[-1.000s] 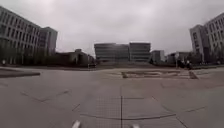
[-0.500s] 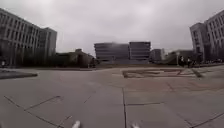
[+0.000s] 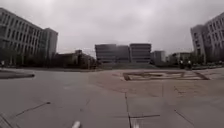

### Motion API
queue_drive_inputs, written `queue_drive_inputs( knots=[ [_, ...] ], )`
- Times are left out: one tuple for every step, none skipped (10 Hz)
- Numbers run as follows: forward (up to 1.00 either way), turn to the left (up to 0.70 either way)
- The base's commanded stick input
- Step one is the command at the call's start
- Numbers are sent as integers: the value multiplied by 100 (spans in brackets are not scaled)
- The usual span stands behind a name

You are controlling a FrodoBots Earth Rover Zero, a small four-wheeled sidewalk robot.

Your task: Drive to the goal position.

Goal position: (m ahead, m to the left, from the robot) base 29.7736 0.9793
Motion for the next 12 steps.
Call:
queue_drive_inputs(
  knots=[
    [70, 0],
    [70, 0],
    [70, 0],
    [70, 0],
    [70, 0],
    [70, 0],
    [70, 0],
    [70, 0],
    [70, 0],
    [70, 0],
    [70, 0],
    [70, 0]
  ],
)
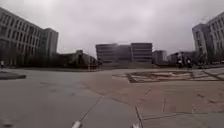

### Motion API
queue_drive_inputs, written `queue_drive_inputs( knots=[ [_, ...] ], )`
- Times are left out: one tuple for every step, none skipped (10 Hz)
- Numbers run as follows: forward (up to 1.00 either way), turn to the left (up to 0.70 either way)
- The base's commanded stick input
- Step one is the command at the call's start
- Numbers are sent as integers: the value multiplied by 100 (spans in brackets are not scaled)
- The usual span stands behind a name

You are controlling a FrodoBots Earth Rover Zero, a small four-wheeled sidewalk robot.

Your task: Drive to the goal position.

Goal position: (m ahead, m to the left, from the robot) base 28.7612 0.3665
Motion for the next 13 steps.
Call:
queue_drive_inputs(
  knots=[
    [70, 0],
    [70, 0],
    [70, 0],
    [70, 0],
    [70, 0],
    [70, 0],
    [70, 0],
    [70, -12],
    [70, -25],
    [70, -11],
    [70, -4],
    [70, 0],
    [70, 0]
  ],
)
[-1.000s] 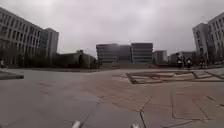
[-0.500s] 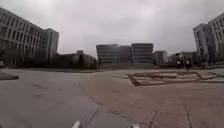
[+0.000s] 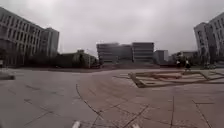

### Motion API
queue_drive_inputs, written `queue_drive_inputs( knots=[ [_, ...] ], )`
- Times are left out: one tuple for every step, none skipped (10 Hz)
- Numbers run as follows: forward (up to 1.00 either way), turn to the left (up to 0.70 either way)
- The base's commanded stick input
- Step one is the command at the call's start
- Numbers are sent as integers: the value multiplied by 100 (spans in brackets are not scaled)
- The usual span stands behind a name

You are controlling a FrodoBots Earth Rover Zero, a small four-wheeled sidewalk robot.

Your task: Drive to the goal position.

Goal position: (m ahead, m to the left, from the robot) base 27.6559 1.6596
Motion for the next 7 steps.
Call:
queue_drive_inputs(
  knots=[
    [70, 0],
    [70, 0],
    [70, 0],
    [70, 0],
    [70, 0],
    [70, 0],
    [70, 0]
  ],
)
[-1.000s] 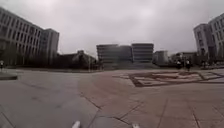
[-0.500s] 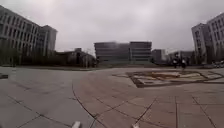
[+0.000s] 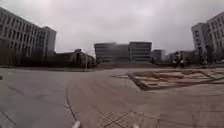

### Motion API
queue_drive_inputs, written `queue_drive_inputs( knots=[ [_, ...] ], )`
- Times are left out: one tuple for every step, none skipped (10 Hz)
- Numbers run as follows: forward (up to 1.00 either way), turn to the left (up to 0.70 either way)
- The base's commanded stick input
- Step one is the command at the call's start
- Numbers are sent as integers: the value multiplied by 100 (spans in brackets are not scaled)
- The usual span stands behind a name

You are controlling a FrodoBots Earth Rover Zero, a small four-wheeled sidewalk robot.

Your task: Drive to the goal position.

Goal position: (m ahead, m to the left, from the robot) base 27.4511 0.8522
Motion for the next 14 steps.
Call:
queue_drive_inputs(
  knots=[
    [70, 0],
    [70, 0],
    [70, 0],
    [70, 0],
    [70, 0],
    [70, 0],
    [70, 0],
    [70, 0],
    [70, 0],
    [70, 0],
    [70, 0],
    [70, 0],
    [70, 0],
    [70, 0]
  ],
)
